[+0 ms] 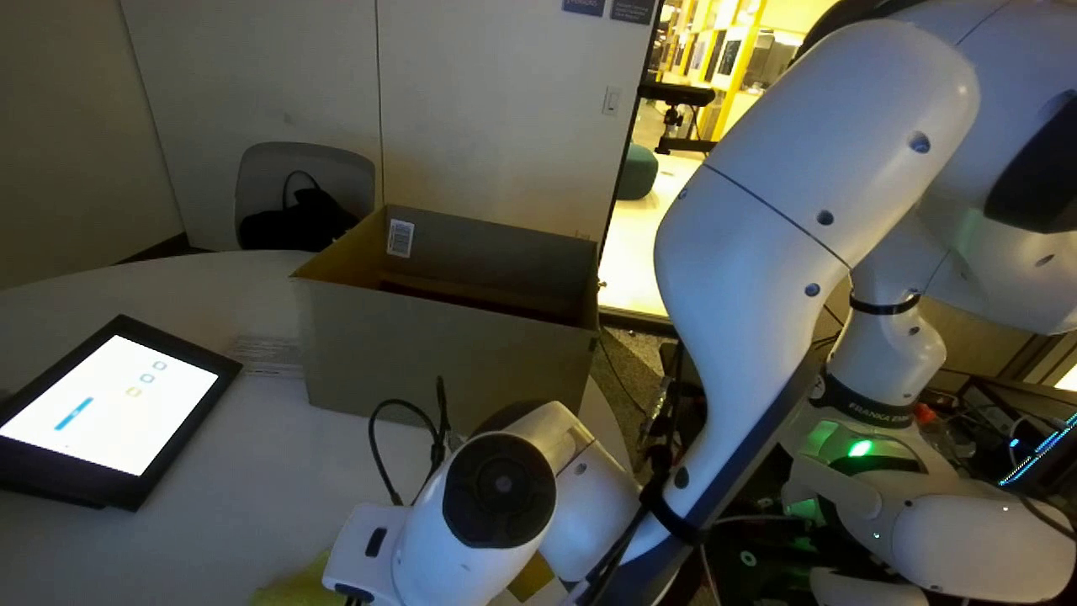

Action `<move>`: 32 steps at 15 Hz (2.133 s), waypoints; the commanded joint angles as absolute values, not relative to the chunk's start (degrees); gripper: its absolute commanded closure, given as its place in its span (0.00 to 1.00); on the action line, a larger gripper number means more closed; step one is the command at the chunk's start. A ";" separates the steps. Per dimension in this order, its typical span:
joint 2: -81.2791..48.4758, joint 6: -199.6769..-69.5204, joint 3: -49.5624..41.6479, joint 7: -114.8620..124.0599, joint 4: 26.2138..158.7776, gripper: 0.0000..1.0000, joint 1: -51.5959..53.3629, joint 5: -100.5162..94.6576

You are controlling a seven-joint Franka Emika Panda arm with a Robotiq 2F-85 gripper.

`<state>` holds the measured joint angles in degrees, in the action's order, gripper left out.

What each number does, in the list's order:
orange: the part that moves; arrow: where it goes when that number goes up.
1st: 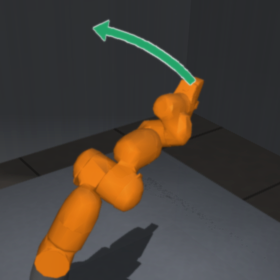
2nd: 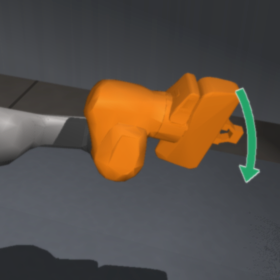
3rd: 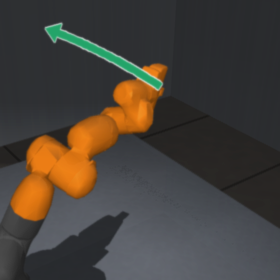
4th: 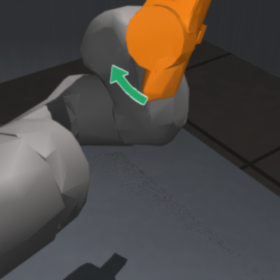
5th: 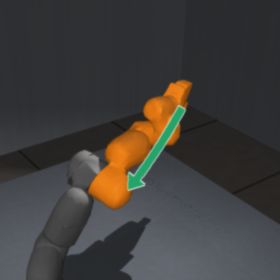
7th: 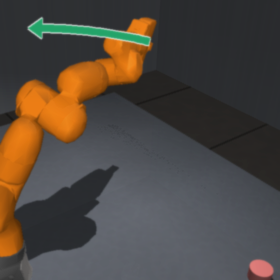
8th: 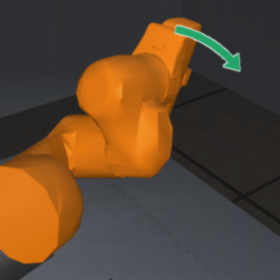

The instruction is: Pick up the pen and put it in the middle of the towel. Fold the towel and put it in the box.

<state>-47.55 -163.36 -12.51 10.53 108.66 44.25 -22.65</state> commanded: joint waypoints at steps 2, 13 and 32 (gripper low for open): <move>-47.82 -162.04 -12.75 13.06 107.42 0.00 43.53 -21.69; -47.78 -158.46 -8.38 11.64 100.00 0.00 36.17 -17.53; -56.87 -138.39 12.56 -35.98 81.80 0.00 18.22 -19.95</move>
